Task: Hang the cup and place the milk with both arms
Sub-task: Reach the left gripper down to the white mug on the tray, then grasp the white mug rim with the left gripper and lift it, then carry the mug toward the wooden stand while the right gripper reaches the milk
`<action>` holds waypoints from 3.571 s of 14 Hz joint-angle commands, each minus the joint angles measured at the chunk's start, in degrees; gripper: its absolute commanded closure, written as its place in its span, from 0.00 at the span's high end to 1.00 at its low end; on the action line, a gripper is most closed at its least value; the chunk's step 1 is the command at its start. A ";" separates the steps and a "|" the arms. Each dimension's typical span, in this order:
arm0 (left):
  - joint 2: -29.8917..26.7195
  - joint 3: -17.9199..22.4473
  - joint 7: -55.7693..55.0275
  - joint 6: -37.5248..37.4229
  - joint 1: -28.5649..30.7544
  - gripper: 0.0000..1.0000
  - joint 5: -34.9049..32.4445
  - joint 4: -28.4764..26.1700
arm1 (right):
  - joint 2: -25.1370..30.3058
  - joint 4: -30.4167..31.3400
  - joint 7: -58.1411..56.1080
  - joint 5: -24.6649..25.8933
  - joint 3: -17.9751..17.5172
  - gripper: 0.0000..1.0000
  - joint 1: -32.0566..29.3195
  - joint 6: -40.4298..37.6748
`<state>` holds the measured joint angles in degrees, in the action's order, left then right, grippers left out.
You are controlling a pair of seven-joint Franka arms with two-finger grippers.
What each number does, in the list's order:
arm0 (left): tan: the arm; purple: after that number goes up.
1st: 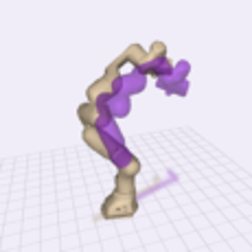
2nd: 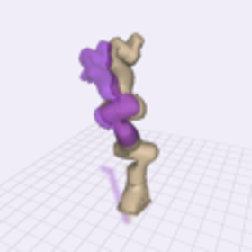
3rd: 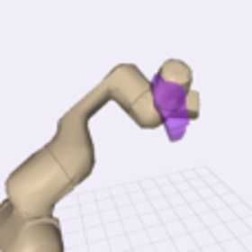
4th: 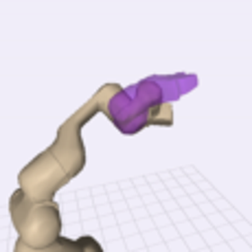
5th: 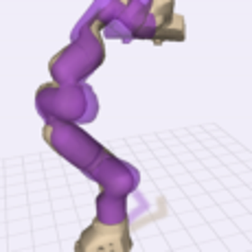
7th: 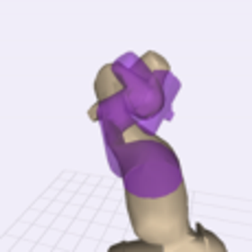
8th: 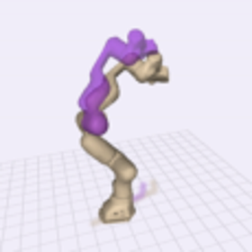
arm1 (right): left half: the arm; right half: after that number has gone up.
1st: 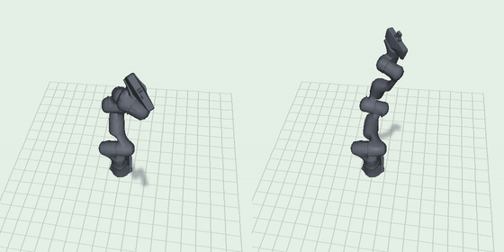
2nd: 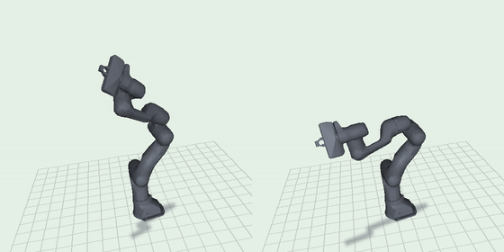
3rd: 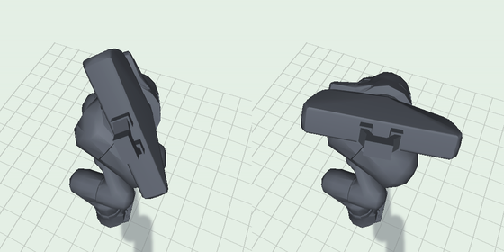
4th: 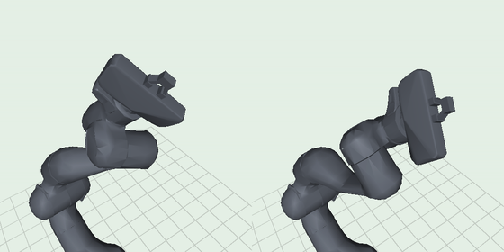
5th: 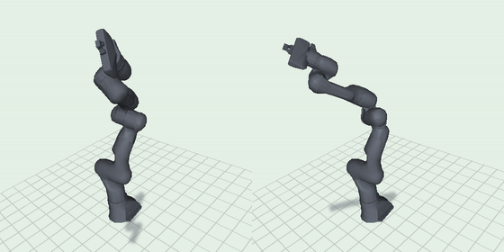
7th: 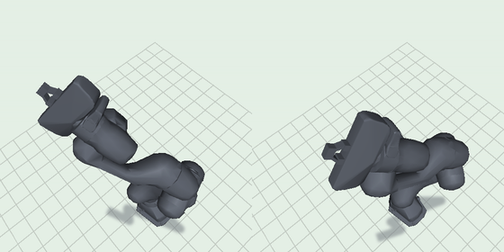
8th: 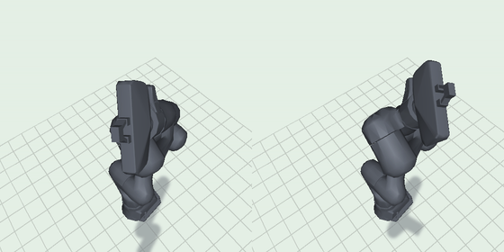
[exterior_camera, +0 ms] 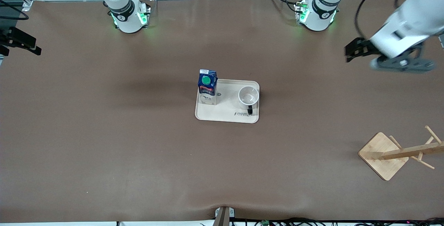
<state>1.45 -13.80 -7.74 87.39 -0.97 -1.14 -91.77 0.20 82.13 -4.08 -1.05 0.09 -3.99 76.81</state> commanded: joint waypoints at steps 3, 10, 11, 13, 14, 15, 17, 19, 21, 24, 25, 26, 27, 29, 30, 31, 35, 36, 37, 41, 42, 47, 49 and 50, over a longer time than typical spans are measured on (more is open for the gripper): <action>-0.14 -7.37 -9.73 14.09 0.01 1.00 0.26 -12.09 | 0.50 0.23 0.47 -1.06 -0.35 1.00 -0.58 -0.17; 6.70 -15.12 -21.34 30.01 -1.74 1.00 -0.71 -21.95 | 0.59 0.23 0.47 -1.41 -0.26 1.00 -0.76 -0.26; 8.63 -15.12 -23.71 31.60 -3.23 1.00 -1.84 -21.96 | 0.50 0.23 0.47 -1.41 -0.26 1.00 -0.76 -0.26; 12.67 -15.12 -30.11 35.20 -5.61 1.00 -5.00 -21.61 | 0.59 0.23 0.47 -1.41 -0.26 1.00 -0.76 -0.26; 14.61 -15.12 -32.49 36.87 -6.57 1.00 -6.49 -21.43 | 0.59 0.23 0.47 -1.41 -0.26 1.00 -0.76 -0.26; 16.37 -15.12 -33.56 37.67 -6.84 1.00 -7.20 -21.26 | 0.50 0.23 0.47 -1.41 -0.26 1.00 -0.76 -0.26; 18.84 -15.12 -35.23 41.18 -7.28 0.91 -7.30 -21.17 | 0.59 0.23 0.47 -1.41 -0.26 1.00 -0.76 -0.35; 21.74 -15.12 -37.34 42.94 -7.90 0.90 -9.13 -20.03 | 0.59 0.23 0.47 -1.41 -0.26 1.00 -0.85 -0.35; 24.81 -15.12 -39.80 44.70 -8.60 0.82 -10.98 -19.15 | 0.50 0.31 0.47 -1.41 -0.26 1.00 -0.85 -0.35; 27.81 -15.03 -40.96 45.06 -9.13 0.71 -11.08 -17.13 | 0.41 0.23 0.47 -1.41 -0.26 1.00 -0.85 -0.26; 28.60 -15.03 -40.96 45.15 -9.22 0.62 -11.08 -16.25 | 0.41 0.23 0.47 -1.41 -0.26 1.00 -0.85 -0.26; 29.47 -15.03 -40.96 45.06 -9.22 0.54 -11.08 -15.37 | 0.41 0.23 0.47 -1.41 -0.26 1.00 -0.85 -0.26; 30.27 -14.94 -40.96 45.15 -9.31 0.47 -11.08 -14.84 | 0.41 0.14 0.47 -1.41 -0.26 1.00 -0.85 -0.26; 32.02 -14.59 -41.04 45.06 -9.92 0.40 -11.78 -14.14 | 0.41 0.14 0.47 -1.41 -0.26 1.00 -0.94 -0.26; 32.47 -14.42 -41.13 45.06 -10.10 0.39 -13.26 -14.13 | 0.41 0.14 0.47 -1.41 -0.26 1.00 -0.94 -0.26; 32.65 -14.42 -41.22 45.06 -10.10 0.33 -13.71 -14.13 | 0.41 0.14 0.47 -1.41 -0.26 1.00 -0.85 -0.26; 33.17 -14.42 -41.31 44.89 -10.01 0.00 -13.80 -13.96 | 0.24 0.05 0.39 -1.50 -0.26 1.00 -0.85 -0.09; 33.00 -14.42 -41.22 44.54 -9.75 0.00 -13.80 -13.61 | -0.28 -0.04 0.47 -1.41 -0.26 1.00 -0.67 -0.17; 32.56 -14.42 -41.13 43.92 -9.75 0.00 -13.89 -13.00 | -0.55 -0.12 0.30 -1.41 -0.35 1.00 -0.67 -0.17; 29.15 -14.50 -41.04 34.54 -9.57 0.00 -16.43 -8.52 | -1.08 0.23 0.21 -1.32 -0.26 1.00 -0.85 -0.26; 27.04 -14.68 -40.78 32.25 -9.05 0.00 -16.53 -7.99 | -1.25 0.23 0.12 -1.23 -0.26 1.00 -0.93 -0.26; 18.16 -14.94 -31.41 23.27 -2.30 0.00 -15.39 -4.56 | -6.43 0.40 0.03 -0.88 -0.26 1.00 -1.81 -0.35; 15.43 -14.94 -25.26 21.78 2.18 0.00 -15.39 -4.29 | -11.08 0.32 0.21 -1.32 -0.53 1.00 -0.42 -1.74; 13.85 -14.94 -21.66 20.55 4.55 0.00 -15.39 -4.29 | -11.53 0.40 0.73 -1.49 -0.70 1.00 0.72 -2.02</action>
<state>18.27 -28.35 -34.83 109.89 -0.37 -16.62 -95.42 -8.52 83.48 -4.10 -1.55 0.07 -4.42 76.12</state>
